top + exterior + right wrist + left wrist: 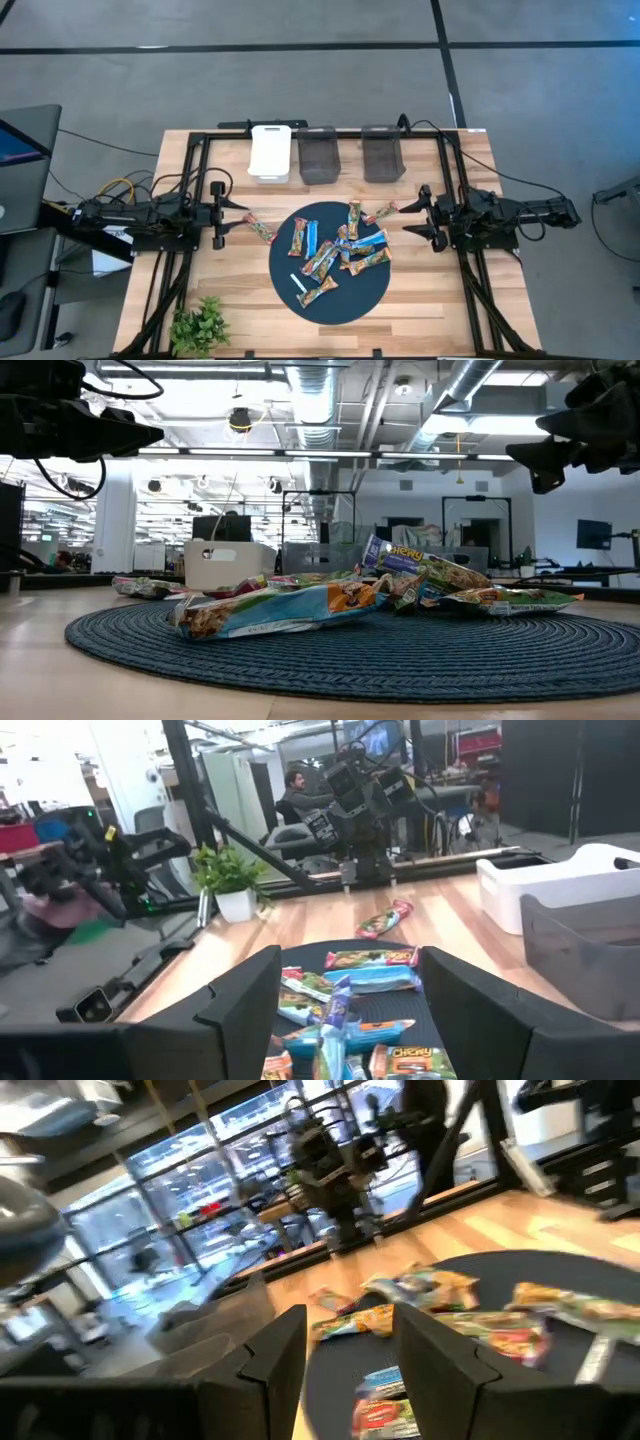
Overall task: Pick and place Granola Bars by type
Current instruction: Put the red granola bar into the right black bin
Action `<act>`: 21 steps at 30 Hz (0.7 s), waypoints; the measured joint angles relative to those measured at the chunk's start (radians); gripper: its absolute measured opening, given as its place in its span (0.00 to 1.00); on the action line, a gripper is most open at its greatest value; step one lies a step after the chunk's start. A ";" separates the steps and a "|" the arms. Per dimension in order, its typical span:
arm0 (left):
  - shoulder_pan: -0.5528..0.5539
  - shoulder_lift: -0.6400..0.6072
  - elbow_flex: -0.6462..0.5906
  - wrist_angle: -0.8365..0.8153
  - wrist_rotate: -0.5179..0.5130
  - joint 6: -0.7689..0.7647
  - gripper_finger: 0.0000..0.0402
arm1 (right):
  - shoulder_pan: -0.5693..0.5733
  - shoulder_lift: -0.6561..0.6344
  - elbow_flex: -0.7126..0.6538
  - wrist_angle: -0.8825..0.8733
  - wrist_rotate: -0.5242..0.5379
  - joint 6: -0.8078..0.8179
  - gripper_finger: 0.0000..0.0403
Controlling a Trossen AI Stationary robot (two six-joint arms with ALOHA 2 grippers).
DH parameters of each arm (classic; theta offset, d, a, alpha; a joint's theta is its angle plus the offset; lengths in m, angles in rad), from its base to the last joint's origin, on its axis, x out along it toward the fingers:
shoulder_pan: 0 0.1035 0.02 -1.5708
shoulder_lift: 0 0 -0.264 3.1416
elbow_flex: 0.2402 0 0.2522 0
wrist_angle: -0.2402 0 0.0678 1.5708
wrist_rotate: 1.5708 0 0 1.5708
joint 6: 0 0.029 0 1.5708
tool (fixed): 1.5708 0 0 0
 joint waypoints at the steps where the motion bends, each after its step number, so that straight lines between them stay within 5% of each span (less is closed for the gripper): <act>1: 0.002 0.000 0.000 0.010 -0.037 0.052 0.36 | 0.000 0.000 0.000 0.000 0.000 0.000 0.58; 5: 0.002 0.000 0.000 0.018 -0.080 0.147 0.36 | 0.000 0.000 0.000 0.001 0.000 0.000 0.58; 12: 0.002 0.000 0.000 0.011 -0.048 0.061 0.36 | -0.001 0.000 0.000 0.019 0.000 -0.012 0.58; 21: 0.002 0.000 0.000 0.012 0.303 -0.160 0.36 | 0.000 0.000 0.000 0.159 0.028 0.008 0.58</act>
